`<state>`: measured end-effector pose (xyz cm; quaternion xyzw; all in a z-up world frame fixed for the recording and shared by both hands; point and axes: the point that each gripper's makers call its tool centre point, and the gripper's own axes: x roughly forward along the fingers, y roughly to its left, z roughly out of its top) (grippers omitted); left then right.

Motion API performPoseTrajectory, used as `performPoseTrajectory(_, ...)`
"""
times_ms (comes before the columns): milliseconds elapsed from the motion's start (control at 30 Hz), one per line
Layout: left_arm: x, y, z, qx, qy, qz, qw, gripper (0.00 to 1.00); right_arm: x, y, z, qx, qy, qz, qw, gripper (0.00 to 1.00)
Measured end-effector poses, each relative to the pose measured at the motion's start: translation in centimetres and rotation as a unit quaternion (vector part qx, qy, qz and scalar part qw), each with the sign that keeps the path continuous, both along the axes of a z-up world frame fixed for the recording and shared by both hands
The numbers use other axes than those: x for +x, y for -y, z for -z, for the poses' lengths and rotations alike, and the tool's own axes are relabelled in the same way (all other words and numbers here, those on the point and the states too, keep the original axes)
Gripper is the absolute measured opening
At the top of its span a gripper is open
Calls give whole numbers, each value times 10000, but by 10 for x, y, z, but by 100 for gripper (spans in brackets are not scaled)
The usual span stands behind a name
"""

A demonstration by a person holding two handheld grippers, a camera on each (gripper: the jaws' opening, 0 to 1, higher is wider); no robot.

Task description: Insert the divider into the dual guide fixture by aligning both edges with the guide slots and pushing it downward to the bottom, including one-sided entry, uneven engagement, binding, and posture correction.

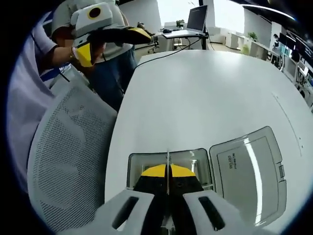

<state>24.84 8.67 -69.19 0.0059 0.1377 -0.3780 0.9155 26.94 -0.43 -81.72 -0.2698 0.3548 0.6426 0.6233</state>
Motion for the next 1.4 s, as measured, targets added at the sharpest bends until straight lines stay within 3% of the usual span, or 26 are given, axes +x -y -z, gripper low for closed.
performPoseTrajectory(467, 1, 0, 0, 25, -11, 12, 10000, 46, -3, -4, 11, -211, 163, -282, 9992, 0)
performPoseTrajectory(1033, 3, 1, -1, 42, -3, 25, 10000, 46, -2, -4, 16, -371, 122, -234, 9990, 0)
performPoseTrajectory(1400, 3, 2, -2, 21, 10, 39, 10000, 46, -2, -4, 24, -699, 224, -296, 9969, 0)
